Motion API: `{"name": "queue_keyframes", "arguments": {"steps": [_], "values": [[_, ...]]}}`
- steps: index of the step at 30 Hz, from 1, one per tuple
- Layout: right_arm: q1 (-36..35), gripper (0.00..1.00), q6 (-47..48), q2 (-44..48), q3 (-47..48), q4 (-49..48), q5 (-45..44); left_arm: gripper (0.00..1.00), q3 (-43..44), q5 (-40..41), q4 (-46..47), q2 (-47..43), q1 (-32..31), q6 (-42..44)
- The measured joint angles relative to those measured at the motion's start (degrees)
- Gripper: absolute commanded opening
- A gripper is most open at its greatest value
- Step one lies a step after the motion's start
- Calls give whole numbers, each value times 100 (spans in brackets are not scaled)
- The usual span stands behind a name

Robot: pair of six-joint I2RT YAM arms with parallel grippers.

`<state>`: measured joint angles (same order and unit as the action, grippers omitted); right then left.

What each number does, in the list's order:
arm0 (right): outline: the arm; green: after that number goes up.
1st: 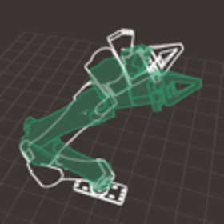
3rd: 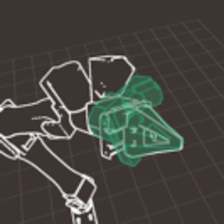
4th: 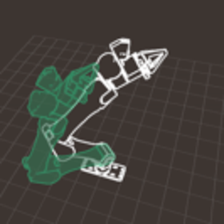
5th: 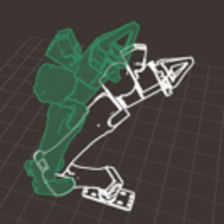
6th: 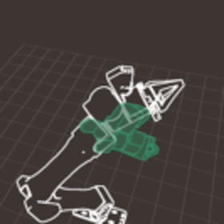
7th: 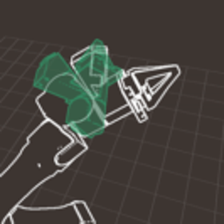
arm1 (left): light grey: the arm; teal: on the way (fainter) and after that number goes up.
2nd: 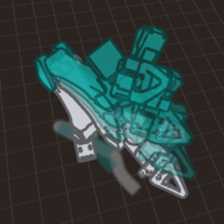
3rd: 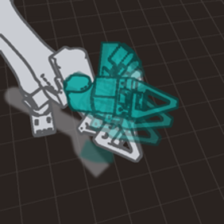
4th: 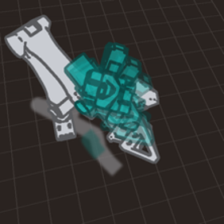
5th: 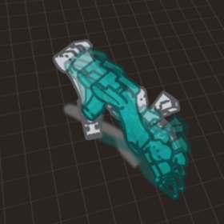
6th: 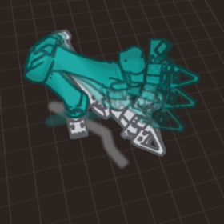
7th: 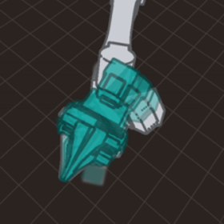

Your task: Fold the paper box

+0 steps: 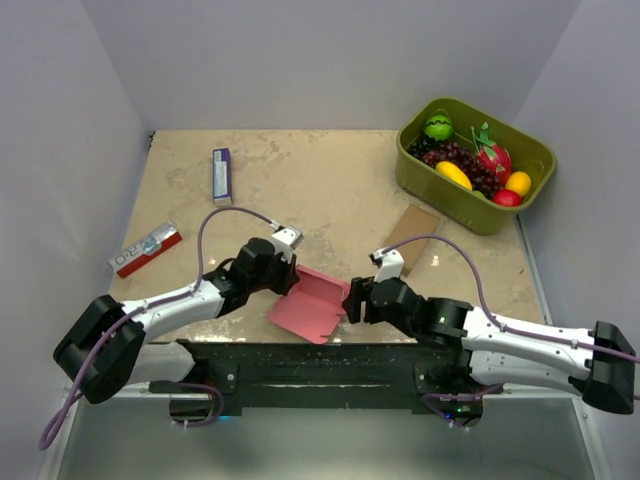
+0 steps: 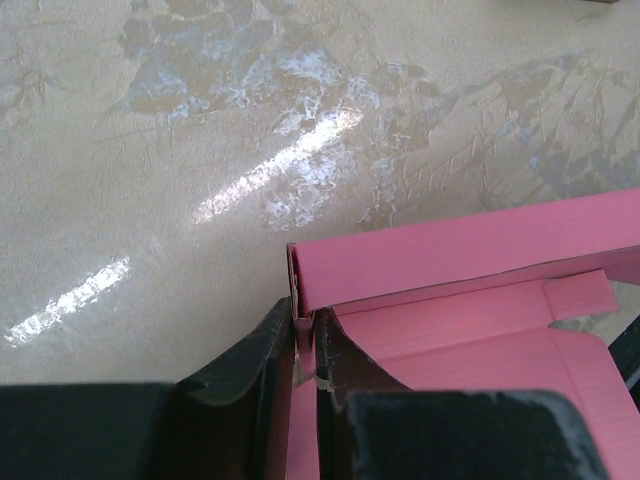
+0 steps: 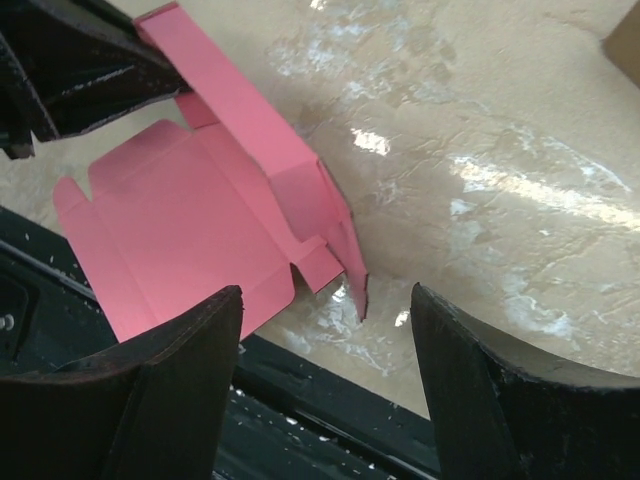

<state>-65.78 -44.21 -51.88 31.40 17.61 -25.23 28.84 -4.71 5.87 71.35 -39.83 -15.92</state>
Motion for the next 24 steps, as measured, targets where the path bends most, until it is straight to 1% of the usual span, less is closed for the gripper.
{"name": "queue_keyframes", "arguments": {"steps": [1,3,5,6,8,9,10,17,21,24], "values": [[-59,68,2,-48,-4,-39,15,0,0,0,-11,0,4,0],[-140,59,4,-195,-4,-136,28,0,0,0,-42,-4,4,0],[-173,46,4,-365,-4,-212,28,0,0,0,-76,-26,4,0],[-175,34,-9,-472,-4,-232,22,0,0,0,-90,-50,4,0],[-179,19,-26,-673,-4,-254,-22,0,0,-2,-83,-120,4,0],[-179,5,-57,-761,-4,-249,-52,0,0,-4,-83,-168,7,2],[-179,1,-79,-828,-4,-249,-74,0,0,-7,-76,-214,7,0],[-236,0,-210,-918,55,-190,-216,0,0,140,-96,-334,-7,4],[-284,0,-232,-881,122,-175,-221,0,9,452,-116,-354,-98,2],[-291,0,-247,-826,144,-168,-221,0,52,850,-142,-376,-291,4]]}}
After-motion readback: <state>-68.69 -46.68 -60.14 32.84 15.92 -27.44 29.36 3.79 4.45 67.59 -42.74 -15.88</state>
